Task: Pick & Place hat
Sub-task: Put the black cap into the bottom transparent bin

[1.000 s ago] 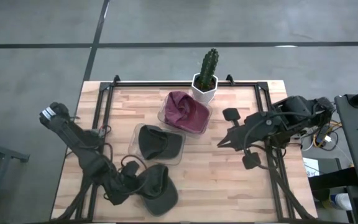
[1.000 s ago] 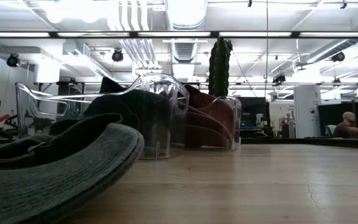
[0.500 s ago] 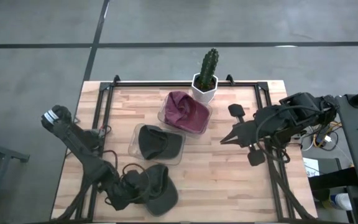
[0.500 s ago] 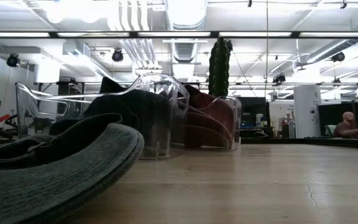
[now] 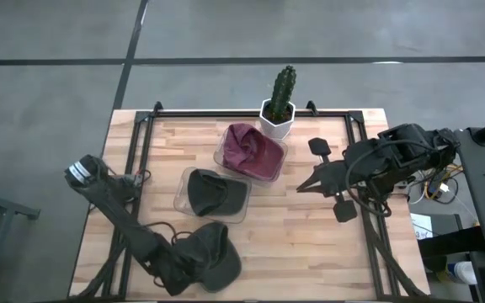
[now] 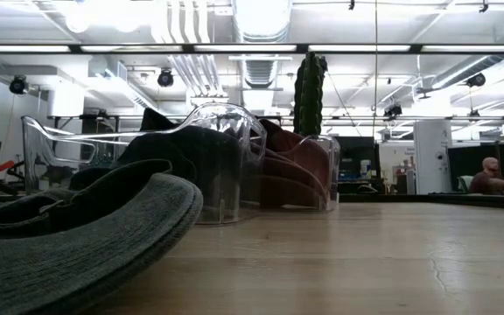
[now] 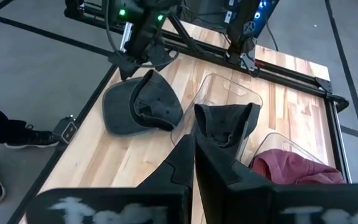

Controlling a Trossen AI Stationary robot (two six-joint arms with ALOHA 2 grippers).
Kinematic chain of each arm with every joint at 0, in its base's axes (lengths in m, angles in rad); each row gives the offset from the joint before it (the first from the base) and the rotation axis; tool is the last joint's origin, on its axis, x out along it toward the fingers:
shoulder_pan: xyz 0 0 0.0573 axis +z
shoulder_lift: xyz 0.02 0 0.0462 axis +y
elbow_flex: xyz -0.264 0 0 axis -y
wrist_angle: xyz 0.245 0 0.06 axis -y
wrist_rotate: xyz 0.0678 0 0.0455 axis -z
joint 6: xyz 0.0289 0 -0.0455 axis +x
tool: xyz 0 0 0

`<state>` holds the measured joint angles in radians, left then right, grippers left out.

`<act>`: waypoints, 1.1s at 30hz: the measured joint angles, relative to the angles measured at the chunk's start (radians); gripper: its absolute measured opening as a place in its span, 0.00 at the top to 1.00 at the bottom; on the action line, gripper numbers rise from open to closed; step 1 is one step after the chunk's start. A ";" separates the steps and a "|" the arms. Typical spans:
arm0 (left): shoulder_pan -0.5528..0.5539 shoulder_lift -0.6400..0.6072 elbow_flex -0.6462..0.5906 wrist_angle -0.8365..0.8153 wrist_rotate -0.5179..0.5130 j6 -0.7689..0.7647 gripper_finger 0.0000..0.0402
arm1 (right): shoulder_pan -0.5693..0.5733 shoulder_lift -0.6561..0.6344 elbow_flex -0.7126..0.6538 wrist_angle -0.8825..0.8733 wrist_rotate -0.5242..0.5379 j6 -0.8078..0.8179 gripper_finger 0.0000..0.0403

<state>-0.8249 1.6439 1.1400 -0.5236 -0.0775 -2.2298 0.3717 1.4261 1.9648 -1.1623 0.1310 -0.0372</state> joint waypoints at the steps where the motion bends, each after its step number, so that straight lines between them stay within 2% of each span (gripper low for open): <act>1: 0.000 0.010 0.000 -0.001 0.000 0.000 0.62 | 0.000 0.000 0.000 0.001 0.000 0.000 0.98; 9: 0.020 0.073 0.000 0.006 -0.002 0.019 0.64 | 0.000 0.000 -0.002 0.002 0.000 0.009 0.98; 11: 0.029 0.076 0.000 0.010 -0.003 0.026 0.70 | 0.000 0.000 -0.002 0.002 0.000 0.011 0.98; 15: 0.038 0.070 0.000 0.020 -0.041 0.033 0.94 | 0.000 0.000 -0.002 0.002 0.000 0.022 0.98; 16: 0.038 0.064 0.000 0.023 -0.052 0.030 0.96 | 0.000 0.000 -0.003 0.002 0.000 0.022 0.98; 20: 0.033 0.035 0.000 0.061 -0.043 0.050 0.98 | 0.000 0.000 -0.004 0.002 0.000 0.018 0.98; 26: 0.015 -0.043 0.040 0.228 -0.056 0.137 0.98 | 0.001 0.000 -0.004 0.001 0.001 0.004 0.98; 30: 0.012 -0.083 0.096 0.192 -0.236 0.135 0.98 | 0.000 0.000 -0.004 0.002 0.002 -0.008 0.98; 33: 0.012 -0.117 0.122 0.112 -0.480 0.105 0.98 | 0.000 0.000 -0.004 0.011 0.002 -0.008 0.98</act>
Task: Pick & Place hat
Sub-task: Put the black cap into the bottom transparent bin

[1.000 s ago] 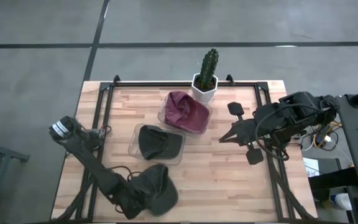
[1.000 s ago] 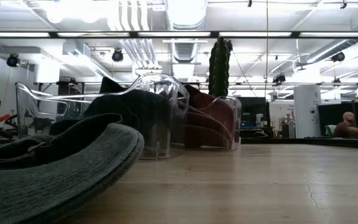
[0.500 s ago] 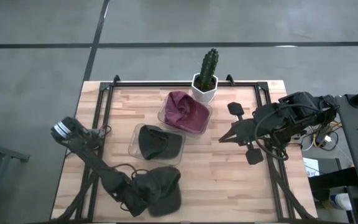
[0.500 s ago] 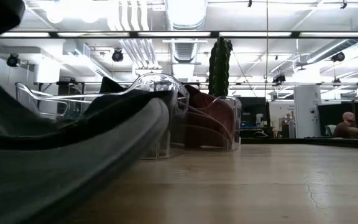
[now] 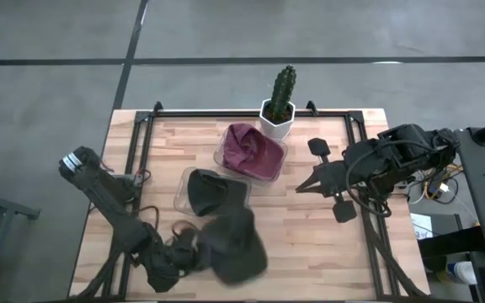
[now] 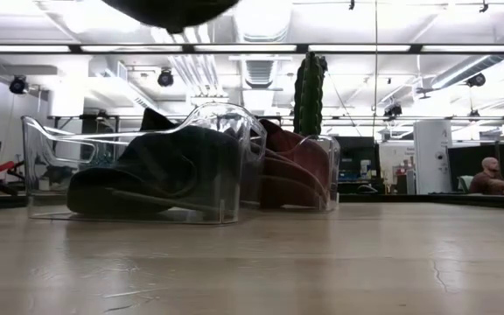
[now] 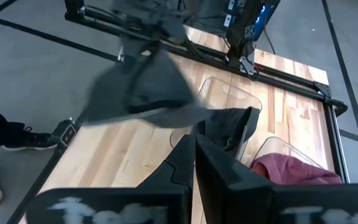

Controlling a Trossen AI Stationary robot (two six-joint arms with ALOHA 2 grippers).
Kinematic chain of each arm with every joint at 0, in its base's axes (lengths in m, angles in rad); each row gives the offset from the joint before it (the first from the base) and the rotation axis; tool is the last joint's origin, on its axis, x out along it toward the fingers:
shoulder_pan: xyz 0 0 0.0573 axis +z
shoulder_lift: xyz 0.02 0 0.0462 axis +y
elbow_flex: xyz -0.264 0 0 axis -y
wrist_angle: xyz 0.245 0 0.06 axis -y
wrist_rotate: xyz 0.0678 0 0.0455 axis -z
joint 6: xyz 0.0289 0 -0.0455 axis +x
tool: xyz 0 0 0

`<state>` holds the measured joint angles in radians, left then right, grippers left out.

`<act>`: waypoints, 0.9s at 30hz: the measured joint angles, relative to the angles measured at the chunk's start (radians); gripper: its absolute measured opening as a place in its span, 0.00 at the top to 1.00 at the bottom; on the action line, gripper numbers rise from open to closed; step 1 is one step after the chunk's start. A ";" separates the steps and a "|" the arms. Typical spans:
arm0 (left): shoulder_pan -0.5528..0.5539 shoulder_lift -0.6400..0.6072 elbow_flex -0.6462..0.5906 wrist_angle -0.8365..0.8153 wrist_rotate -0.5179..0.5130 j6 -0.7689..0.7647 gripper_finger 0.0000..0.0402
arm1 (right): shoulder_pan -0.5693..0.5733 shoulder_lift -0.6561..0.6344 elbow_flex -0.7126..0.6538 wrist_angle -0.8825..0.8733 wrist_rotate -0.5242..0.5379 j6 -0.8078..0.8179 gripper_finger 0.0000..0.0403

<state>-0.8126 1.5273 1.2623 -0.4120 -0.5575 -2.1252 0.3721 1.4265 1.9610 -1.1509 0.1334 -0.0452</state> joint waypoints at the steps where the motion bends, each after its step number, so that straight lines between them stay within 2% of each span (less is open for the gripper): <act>1: 0.003 -0.009 0.004 -0.028 -0.081 -0.013 0.98 | 0.000 0.000 0.000 0.008 0.000 0.000 0.98; 6: 0.033 -0.041 0.009 -0.147 -0.339 -0.020 0.98 | 0.000 0.000 0.000 0.042 0.000 -0.004 0.98; 9: 0.070 -0.053 0.009 -0.214 -0.408 -0.014 0.98 | 0.000 0.000 0.000 0.063 0.000 -0.011 0.98; 13: 0.128 -0.054 0.009 -0.342 -0.400 0.023 0.97 | 0.000 0.000 0.000 0.090 0.000 -0.019 0.98; 16: 0.149 -0.053 0.009 -0.439 -0.390 -0.030 0.97 | 0.000 0.000 0.005 0.091 0.000 -0.019 0.98; 21: 0.178 -0.046 0.001 -0.572 -0.292 -0.052 0.98 | 0.000 0.000 0.007 0.091 0.000 -0.019 0.98; 27: 0.190 -0.045 -0.033 -0.599 -0.266 -0.075 0.97 | -0.006 0.000 0.007 0.091 -0.001 -0.025 0.98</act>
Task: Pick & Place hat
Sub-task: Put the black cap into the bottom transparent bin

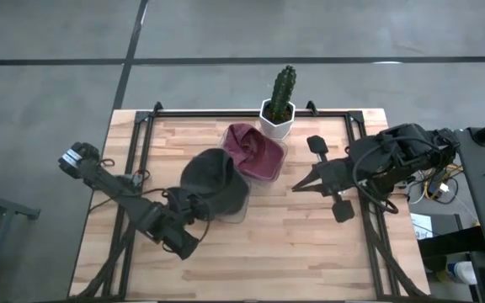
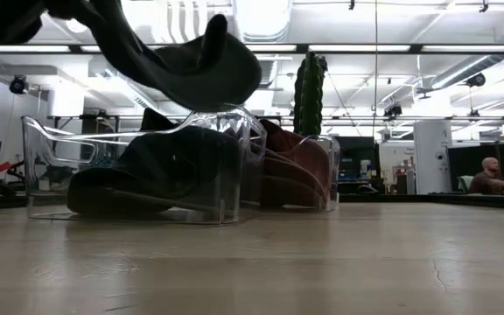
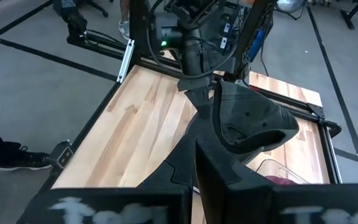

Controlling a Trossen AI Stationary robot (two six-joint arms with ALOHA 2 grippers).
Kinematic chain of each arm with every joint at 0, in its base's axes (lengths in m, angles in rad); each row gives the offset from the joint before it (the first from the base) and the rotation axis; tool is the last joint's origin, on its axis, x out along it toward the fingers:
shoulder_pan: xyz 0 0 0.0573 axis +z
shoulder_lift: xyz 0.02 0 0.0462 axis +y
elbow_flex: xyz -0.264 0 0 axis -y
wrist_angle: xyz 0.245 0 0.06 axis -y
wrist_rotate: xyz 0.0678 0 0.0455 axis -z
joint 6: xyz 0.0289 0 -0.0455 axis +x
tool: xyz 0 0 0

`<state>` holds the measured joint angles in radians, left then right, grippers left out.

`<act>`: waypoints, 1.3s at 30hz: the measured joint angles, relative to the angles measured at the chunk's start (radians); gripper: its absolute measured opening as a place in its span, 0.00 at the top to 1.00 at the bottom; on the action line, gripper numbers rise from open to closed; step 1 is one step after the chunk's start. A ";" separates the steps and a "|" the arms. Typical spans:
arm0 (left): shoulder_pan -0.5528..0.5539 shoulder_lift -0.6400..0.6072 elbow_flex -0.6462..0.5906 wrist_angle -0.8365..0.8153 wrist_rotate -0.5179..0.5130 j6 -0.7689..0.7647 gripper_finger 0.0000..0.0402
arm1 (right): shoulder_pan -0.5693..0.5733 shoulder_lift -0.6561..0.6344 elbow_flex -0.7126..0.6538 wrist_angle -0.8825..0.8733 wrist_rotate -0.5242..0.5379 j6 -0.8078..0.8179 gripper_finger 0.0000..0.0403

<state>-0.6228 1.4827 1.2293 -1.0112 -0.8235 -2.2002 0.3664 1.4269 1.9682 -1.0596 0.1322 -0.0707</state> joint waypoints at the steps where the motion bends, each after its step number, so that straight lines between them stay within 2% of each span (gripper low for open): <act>1: 0.002 0.004 -0.003 0.000 0.000 0.000 0.97 | 0.000 0.000 0.000 0.000 0.000 0.001 0.98; 6: 0.005 0.017 -0.007 -0.010 -0.003 0.018 0.96 | -0.009 0.000 0.001 0.001 0.001 0.003 0.98; 11: 0.039 0.021 -0.037 -0.005 0.041 -0.007 0.88 | -0.028 0.000 0.001 0.002 -0.001 0.004 0.98; 16: 0.044 0.021 -0.099 0.111 0.111 -0.041 0.75 | -0.045 0.000 0.001 0.007 -0.001 0.005 0.98; 22: 0.048 0.020 -0.121 0.307 0.123 -0.048 0.62 | -0.054 0.000 0.001 0.021 -0.001 0.002 0.98; 28: 0.039 0.017 -0.035 0.374 0.085 0.040 0.60 | -0.053 0.000 0.001 0.024 -0.001 -0.007 0.98; 30: 0.034 0.016 -0.001 0.340 0.097 0.079 0.60 | -0.053 0.000 0.001 0.024 -0.001 -0.008 0.98; 33: 0.030 0.006 0.028 0.301 0.113 0.051 0.60 | -0.053 0.000 0.001 0.023 -0.001 -0.014 0.98; 36: 0.030 -0.007 0.063 0.303 0.162 0.140 0.60 | -0.053 0.000 0.001 0.023 -0.001 -0.020 0.98; 39: 0.029 -0.026 0.085 0.251 0.113 0.197 0.60 | -0.053 0.000 0.001 0.023 -0.001 -0.027 0.98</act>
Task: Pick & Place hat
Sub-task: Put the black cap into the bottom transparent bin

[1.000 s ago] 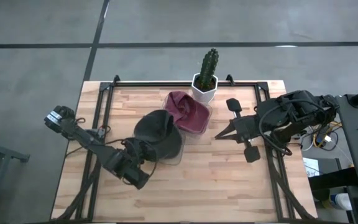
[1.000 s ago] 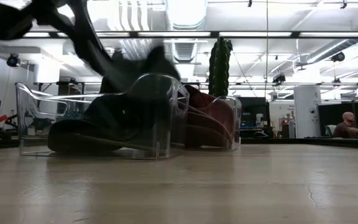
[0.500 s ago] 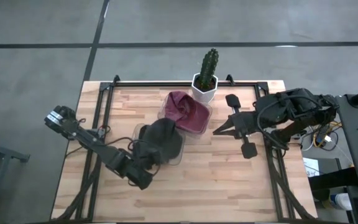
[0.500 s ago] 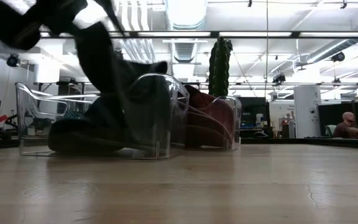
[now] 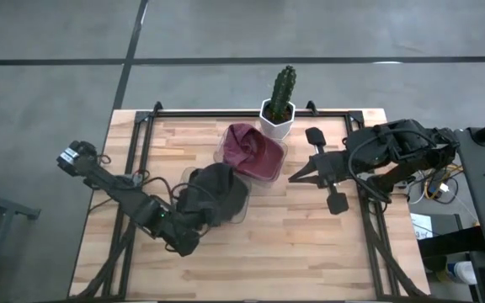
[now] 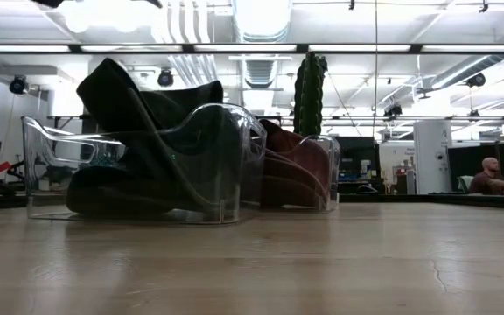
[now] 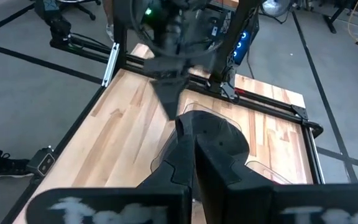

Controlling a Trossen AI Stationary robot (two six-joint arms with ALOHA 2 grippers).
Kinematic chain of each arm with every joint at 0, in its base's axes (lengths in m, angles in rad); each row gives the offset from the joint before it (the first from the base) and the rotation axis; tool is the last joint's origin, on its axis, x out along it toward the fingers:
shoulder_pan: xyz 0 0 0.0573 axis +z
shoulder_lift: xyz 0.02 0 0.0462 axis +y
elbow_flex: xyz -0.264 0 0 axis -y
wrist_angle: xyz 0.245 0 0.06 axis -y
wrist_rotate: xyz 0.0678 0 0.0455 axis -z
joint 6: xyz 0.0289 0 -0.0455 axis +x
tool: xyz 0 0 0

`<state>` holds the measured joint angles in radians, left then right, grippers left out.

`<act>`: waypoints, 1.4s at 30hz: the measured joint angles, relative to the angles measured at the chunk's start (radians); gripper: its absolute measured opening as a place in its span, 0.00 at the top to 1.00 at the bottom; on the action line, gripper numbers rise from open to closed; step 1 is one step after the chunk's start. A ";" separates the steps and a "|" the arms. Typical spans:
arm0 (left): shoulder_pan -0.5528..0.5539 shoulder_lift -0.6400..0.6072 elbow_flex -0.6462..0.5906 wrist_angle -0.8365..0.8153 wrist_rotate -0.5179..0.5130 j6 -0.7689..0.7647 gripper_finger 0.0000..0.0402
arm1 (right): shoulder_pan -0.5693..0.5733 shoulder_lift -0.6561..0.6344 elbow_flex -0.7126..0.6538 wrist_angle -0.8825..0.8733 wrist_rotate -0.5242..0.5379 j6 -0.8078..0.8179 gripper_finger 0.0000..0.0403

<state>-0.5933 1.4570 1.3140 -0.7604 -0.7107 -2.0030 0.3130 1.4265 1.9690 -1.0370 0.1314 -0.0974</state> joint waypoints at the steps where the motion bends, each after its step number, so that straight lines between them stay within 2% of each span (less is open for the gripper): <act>1: 0.000 -0.005 0.006 -0.010 -0.049 0.026 0.60 | 0.000 0.000 0.000 0.000 0.000 -0.006 0.98; 4: 0.021 -0.028 0.031 -0.065 -0.156 0.122 0.60 | 0.000 0.000 0.000 -0.001 0.000 -0.012 0.98; 10: 0.115 -0.088 0.109 -0.402 -0.136 0.226 0.60 | 0.001 0.000 0.000 -0.006 0.000 -0.011 0.98; 13: 0.191 -0.122 0.123 -0.506 -0.102 0.300 0.60 | 0.001 0.000 0.000 -0.006 0.000 -0.010 0.98; 22: 0.453 -0.163 0.082 -0.478 0.137 0.840 0.60 | -0.051 0.003 -0.015 0.002 0.003 0.001 0.98; 24: 0.521 -0.166 0.064 -0.457 0.230 0.961 0.60 | -0.066 0.003 -0.015 0.005 0.009 0.038 0.98; 28: 0.659 -0.168 0.031 -0.369 0.486 1.161 0.60 | -0.086 0.003 -0.016 0.005 0.029 0.060 0.98; 33: 0.769 -0.167 0.001 -0.286 0.733 1.307 0.60 | -0.113 0.007 -0.017 0.007 0.032 0.089 0.98; 37: 0.819 -0.167 -0.020 -0.287 0.784 1.374 0.60 | -0.119 0.013 -0.028 0.012 0.055 0.098 0.98; 42: 0.841 -0.167 -0.060 -0.207 0.923 1.419 0.60 | -0.118 0.013 -0.055 0.045 0.058 0.108 0.98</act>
<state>0.2474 1.2900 1.2538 -0.9670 0.2120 -0.5838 0.1951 1.4395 1.9142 -0.9922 0.1890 0.0105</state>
